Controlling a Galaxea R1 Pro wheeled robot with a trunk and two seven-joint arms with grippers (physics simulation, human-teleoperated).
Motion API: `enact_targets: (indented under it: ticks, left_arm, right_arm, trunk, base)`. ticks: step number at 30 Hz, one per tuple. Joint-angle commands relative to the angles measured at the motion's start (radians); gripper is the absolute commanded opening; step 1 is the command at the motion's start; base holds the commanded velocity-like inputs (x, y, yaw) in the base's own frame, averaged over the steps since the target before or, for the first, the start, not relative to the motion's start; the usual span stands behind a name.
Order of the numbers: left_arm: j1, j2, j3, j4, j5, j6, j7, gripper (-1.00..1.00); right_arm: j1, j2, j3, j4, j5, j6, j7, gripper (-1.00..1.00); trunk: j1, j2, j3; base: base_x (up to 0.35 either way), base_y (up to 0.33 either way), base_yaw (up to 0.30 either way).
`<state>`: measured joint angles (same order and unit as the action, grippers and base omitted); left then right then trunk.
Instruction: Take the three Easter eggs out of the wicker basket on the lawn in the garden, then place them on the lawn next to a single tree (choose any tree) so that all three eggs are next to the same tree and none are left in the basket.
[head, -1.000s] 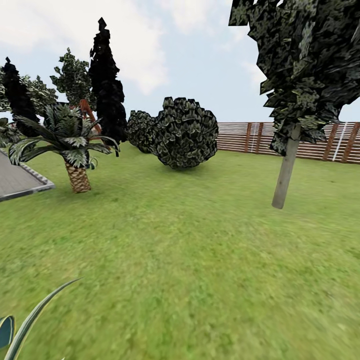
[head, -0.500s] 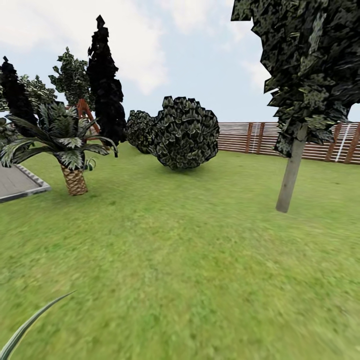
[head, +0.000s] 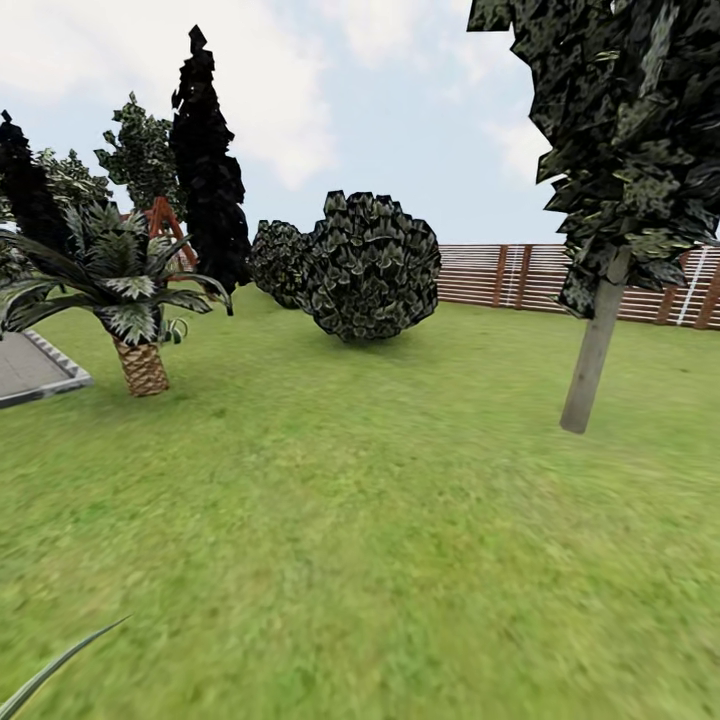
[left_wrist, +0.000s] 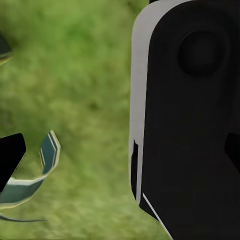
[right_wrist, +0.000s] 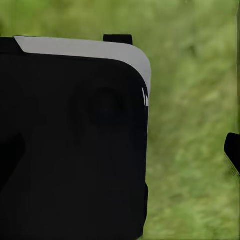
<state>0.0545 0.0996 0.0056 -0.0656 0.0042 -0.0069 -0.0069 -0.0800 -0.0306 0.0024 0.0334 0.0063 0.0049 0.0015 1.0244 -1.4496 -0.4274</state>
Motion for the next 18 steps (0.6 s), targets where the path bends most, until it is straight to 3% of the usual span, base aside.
enact_targets:
  ticks: [1, 18]
  left_arm:
    - [0.001, 0.0, 0.001, -0.002, 0.0, -0.001, -0.001, 1.0]
    - [0.001, 0.0, 0.001, -0.002, 0.0, -0.001, -0.001, 1.0]
  right_arm:
    - [-0.001, 0.0, 0.0, 0.002, 0.001, 0.0, 0.0, 1.0]
    - [-0.001, 0.0, -0.001, 0.002, -0.005, -0.001, 0.0, 1.0]
  trunk:
    - [0.001, 0.0, -0.001]
    - [0.001, 0.0, -0.001]
  base:
    - [0.335, 0.0, 0.0]
    - [0.335, 0.0, 0.0]
